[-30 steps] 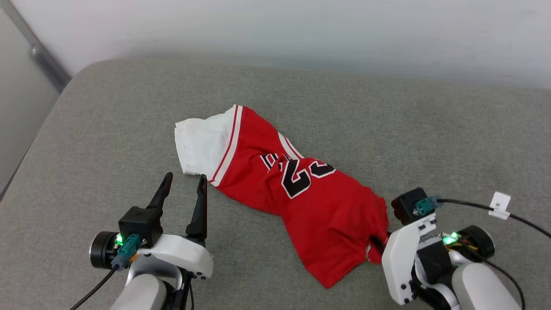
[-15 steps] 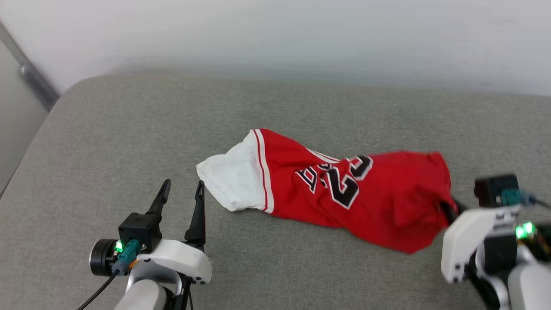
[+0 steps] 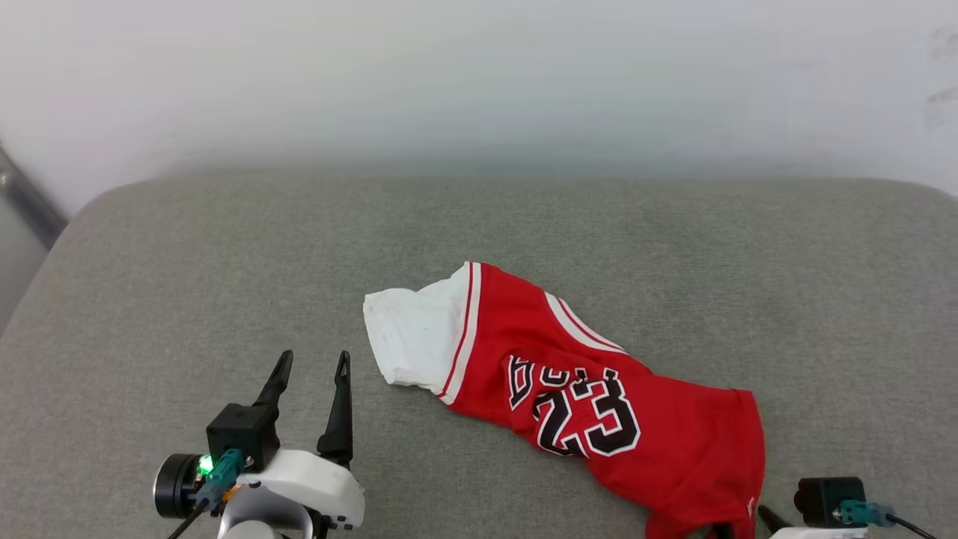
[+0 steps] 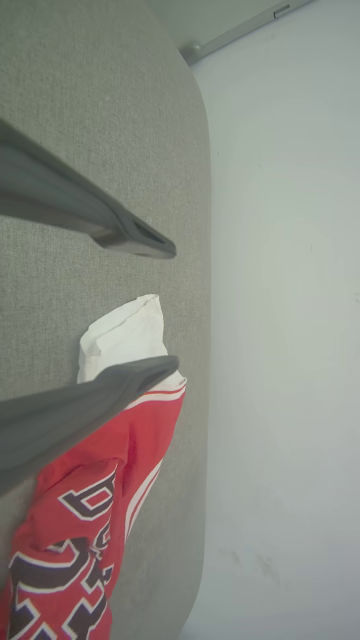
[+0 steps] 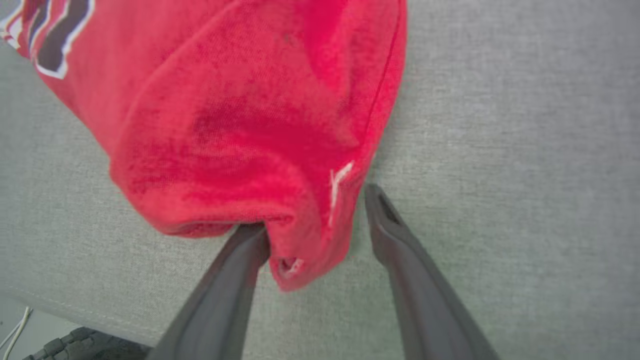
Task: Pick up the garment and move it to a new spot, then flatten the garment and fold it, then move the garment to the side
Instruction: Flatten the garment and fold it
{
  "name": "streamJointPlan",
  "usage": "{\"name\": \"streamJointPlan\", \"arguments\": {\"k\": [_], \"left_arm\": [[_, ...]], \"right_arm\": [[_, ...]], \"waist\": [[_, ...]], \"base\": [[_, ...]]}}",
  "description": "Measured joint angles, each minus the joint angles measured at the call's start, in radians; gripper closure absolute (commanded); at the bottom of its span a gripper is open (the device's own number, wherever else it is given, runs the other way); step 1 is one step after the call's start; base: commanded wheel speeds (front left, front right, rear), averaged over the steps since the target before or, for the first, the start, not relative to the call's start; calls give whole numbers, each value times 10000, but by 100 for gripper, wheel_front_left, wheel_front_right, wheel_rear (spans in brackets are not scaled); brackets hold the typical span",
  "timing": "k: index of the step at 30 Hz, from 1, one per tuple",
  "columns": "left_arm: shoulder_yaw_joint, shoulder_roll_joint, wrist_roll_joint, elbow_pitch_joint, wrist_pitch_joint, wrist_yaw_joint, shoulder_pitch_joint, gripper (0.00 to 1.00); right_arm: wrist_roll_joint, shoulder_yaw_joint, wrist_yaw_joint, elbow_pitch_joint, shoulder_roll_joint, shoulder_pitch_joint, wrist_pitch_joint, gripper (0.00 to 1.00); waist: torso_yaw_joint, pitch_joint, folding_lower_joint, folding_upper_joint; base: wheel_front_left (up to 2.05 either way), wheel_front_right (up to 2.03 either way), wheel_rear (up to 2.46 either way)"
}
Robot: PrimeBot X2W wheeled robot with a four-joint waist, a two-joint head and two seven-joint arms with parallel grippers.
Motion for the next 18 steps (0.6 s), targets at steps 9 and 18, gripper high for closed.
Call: {"name": "streamJointPlan", "arguments": {"k": [9, 18], "left_arm": [[-42, 121, -25, -270, 134, 161, 262, 0], [-201, 128, 35, -462, 142, 75, -76, 0]], "right_arm": [[497, -439, 0, -1312, -286, -686, 318, 0], [1513, -926, 0, -318, -1434, -2468, 3168, 0]], "waist": [[-258, -244, 0, 0], [142, 227, -1, 0]], "base": [[0, 0, 0], [0, 0, 0]]}}
